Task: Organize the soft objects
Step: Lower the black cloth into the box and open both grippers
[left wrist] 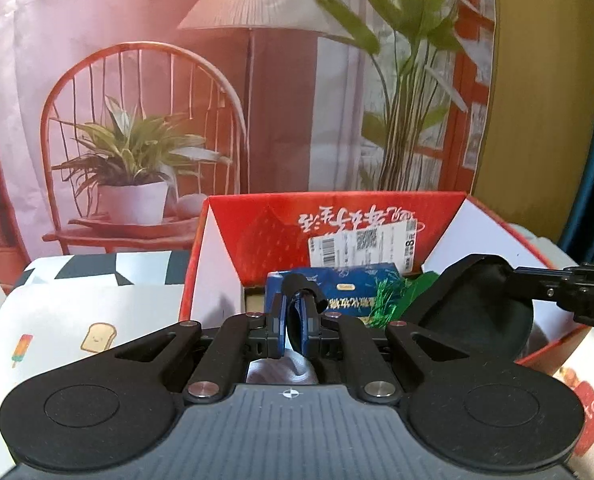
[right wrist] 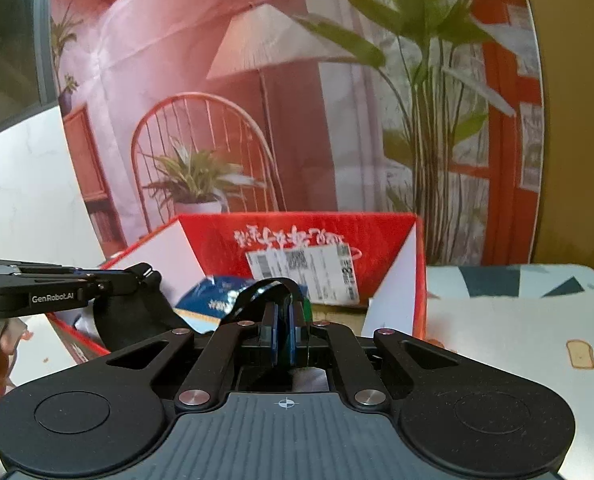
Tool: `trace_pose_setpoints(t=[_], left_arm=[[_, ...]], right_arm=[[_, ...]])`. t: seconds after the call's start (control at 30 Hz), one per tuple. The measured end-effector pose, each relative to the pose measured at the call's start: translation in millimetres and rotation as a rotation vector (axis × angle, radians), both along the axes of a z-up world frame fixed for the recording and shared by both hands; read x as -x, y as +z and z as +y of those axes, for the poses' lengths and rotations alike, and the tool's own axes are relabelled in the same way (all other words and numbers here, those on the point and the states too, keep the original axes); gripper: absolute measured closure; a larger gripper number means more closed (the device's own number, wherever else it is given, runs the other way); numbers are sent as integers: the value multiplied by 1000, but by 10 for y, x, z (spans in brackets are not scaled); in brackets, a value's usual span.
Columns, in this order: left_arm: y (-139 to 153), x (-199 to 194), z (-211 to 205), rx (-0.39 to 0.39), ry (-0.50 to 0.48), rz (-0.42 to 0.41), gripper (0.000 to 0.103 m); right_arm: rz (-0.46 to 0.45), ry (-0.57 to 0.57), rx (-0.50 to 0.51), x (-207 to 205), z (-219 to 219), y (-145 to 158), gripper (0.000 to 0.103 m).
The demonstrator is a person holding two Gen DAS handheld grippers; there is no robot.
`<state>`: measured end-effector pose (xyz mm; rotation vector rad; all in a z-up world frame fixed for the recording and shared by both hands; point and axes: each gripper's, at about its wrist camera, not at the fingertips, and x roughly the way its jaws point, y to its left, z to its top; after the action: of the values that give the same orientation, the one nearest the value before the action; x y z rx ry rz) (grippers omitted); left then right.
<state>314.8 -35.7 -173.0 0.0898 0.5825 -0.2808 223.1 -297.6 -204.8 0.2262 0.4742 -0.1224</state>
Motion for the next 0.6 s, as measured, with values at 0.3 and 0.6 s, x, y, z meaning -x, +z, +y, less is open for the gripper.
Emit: trace_pose_setpoints(t=[0.3,0.6], left_arm=[[153,171,59,-4,-55,-25,33],[228,562,182,1,-93,-49,3]], right_arm=[[-35,-27,21,206,33,14,78],[-130,-107,63,627,101,21,2]])
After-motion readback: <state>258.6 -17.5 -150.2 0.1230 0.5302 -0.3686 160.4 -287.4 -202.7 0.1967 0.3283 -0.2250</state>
